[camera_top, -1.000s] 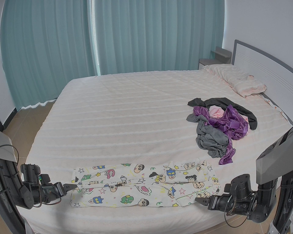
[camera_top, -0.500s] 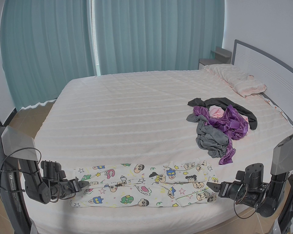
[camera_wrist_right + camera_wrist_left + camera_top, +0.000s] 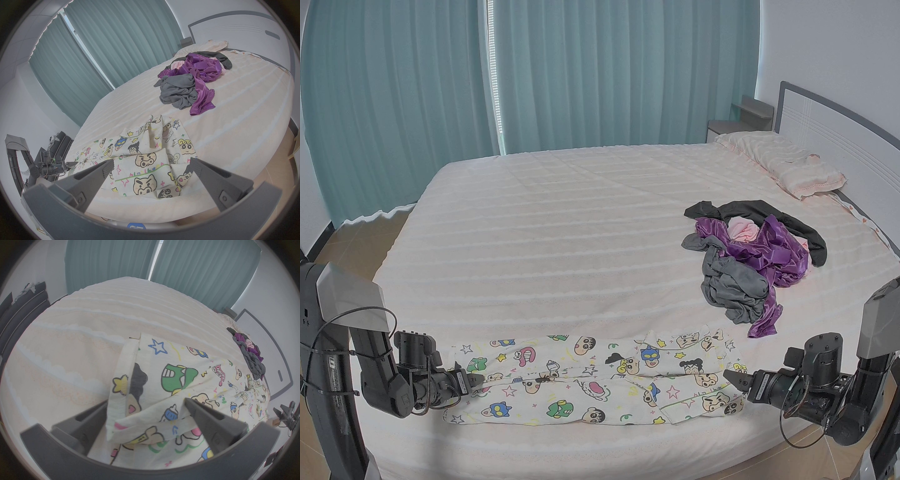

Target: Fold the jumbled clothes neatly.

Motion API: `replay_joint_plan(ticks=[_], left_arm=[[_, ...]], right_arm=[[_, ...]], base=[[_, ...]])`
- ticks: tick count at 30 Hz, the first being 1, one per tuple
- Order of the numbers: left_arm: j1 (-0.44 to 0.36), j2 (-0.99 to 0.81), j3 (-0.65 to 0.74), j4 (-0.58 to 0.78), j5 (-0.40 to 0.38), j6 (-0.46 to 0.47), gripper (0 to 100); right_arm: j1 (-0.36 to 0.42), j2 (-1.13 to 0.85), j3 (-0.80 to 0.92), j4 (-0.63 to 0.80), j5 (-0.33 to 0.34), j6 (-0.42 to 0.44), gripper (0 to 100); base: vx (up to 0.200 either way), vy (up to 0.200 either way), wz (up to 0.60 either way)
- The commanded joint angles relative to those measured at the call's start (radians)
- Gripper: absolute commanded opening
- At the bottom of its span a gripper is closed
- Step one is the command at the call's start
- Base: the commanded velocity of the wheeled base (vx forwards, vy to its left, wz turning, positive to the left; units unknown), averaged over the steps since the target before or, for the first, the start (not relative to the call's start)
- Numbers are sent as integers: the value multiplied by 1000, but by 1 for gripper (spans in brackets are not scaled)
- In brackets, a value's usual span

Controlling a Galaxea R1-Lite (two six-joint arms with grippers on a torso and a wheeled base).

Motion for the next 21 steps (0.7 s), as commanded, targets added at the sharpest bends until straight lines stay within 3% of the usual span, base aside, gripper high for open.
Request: replay_joint_plan(ticks=[1, 12, 21], left_arm=[[-14, 10, -10, 13, 11, -1, 0], [-4, -49, 4, 25, 16, -2, 0], [81, -260, -50, 257, 2, 6, 0]], right_arm=[[-1, -7, 18, 0, 0, 0, 100], [-2, -7, 18, 0, 2, 1, 100], [-2, -9, 18, 0, 2, 1, 100]], base=[[0, 0, 0], [0, 0, 0], [0, 0, 0]])
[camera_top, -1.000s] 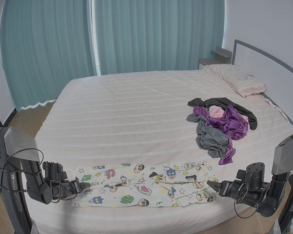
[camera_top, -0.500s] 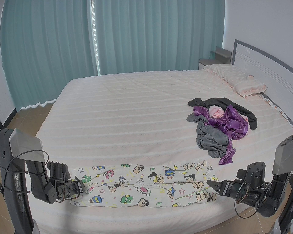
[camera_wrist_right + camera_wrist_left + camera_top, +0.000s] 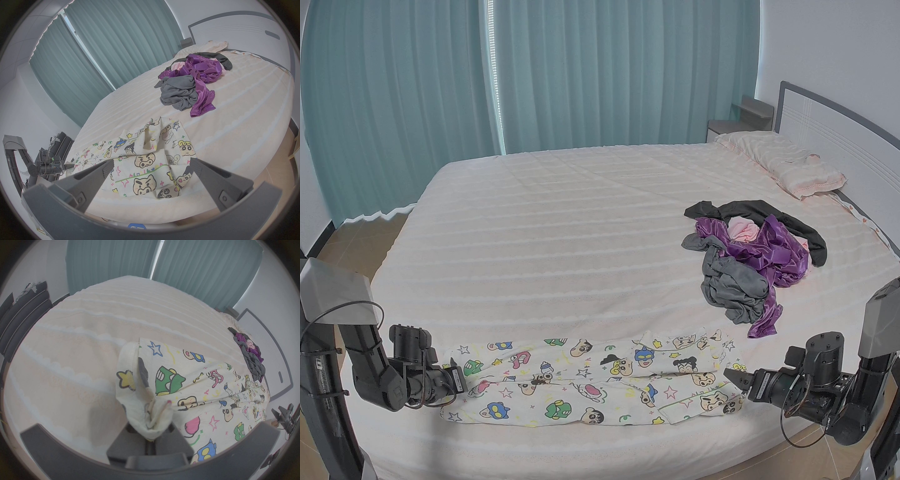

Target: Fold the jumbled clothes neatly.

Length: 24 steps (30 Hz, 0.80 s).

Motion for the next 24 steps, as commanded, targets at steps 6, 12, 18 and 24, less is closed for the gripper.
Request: replay_joint_plan(ticks=[6, 12, 18, 24], left_arm=[[125, -163, -54, 120, -24, 67, 0], [254, -192, -80, 148, -58, 114, 0], [443, -258, -202, 323, -153, 159, 0], [593, -293, -335, 493, -204, 202, 0]], right_arm=[[1, -2, 18, 0, 0, 0, 100], [-1, -2, 18, 0, 0, 0, 100], [-7, -4, 18, -2, 0, 0, 100], [-27, -4, 12, -22, 0, -1, 100]], base=[[0, 0, 0], [0, 0, 0], [0, 0, 0], [0, 0, 0]])
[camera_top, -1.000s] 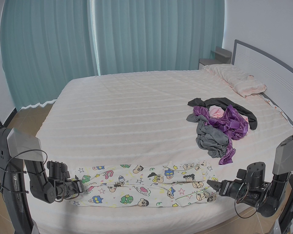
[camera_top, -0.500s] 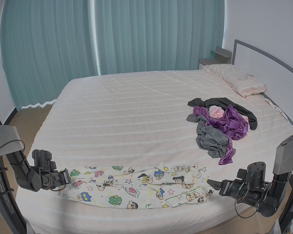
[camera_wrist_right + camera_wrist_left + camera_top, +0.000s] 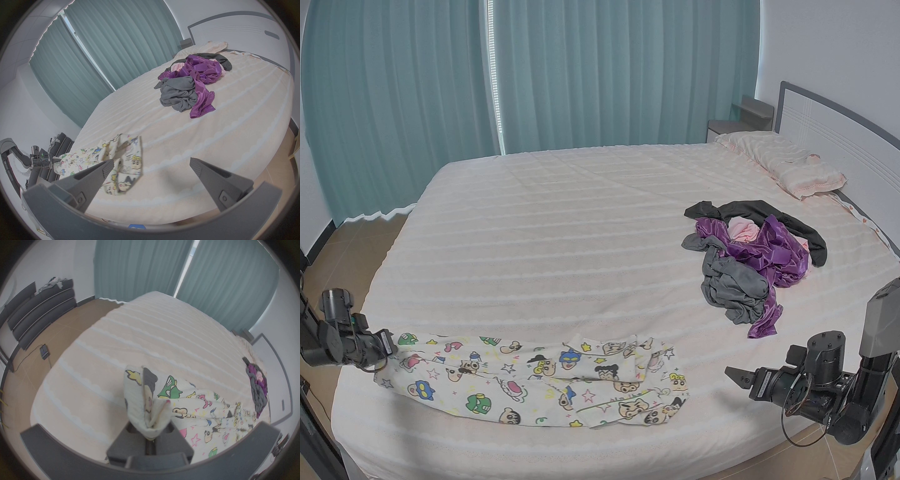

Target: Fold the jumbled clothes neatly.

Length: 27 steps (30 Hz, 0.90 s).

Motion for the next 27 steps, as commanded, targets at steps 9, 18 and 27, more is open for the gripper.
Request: replay_joint_plan(ticks=[9, 18, 27], left_arm=[[109, -163, -117, 165, -32, 31, 0], [-366, -360, -50, 260, 238, -201, 0], [-794, -317, -79, 251, 452, -365, 0]], right_arm=[[-22, -12, 12, -16, 0, -1, 100], [-23, -12, 8, -16, 1, -1, 100], [-23, -15, 10, -16, 1, -1, 100]], base=[[0, 0, 0], [0, 0, 0], [0, 0, 0]])
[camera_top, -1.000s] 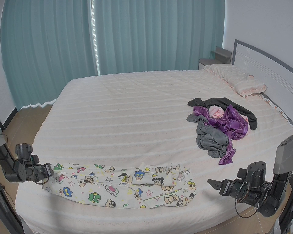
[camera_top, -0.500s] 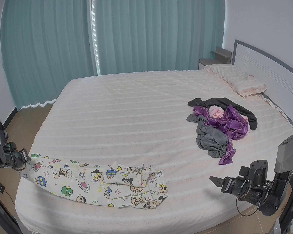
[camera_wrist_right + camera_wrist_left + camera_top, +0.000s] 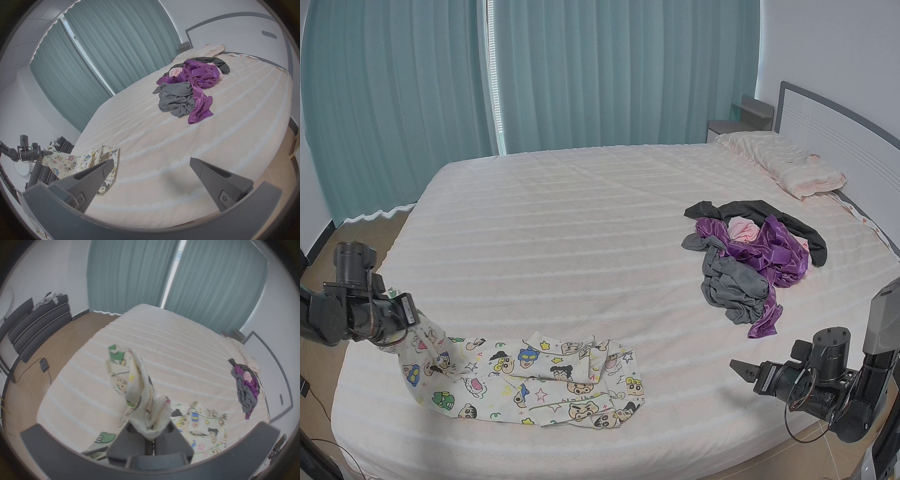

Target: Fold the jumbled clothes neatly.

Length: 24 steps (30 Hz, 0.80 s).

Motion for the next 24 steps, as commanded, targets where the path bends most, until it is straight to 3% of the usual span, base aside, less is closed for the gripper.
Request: replay_joint_plan(ticks=[1, 4, 5, 7, 11, 15, 24], left_arm=[[-371, 28, -44, 4, 166, -155, 0], [-433, 65, -72, 4, 186, -181, 0], [-505, 110, -101, 4, 215, -208, 0], [-563, 154, -132, 2, 238, -225, 0], [-637, 237, -204, 1, 262, -256, 0], [-675, 348, -293, -2, 305, -274, 0], [-706, 427, -388, -10, 307, -353, 0]], right_arm=[[0, -1, 8, 0, 2, 0, 100], [0, 1, 8, 0, 2, 0, 100], [0, 1, 8, 0, 2, 0, 100], [-1, 1, 8, 0, 2, 0, 100], [2, -1, 8, 0, 1, 0, 100], [0, -1, 8, 0, -1, 0, 100], [0, 7, 7, 0, -1, -2, 100]], base=[[0, 0, 0], [0, 0, 0], [0, 0, 0], [0, 0, 0], [0, 0, 0], [0, 0, 0], [0, 0, 0]])
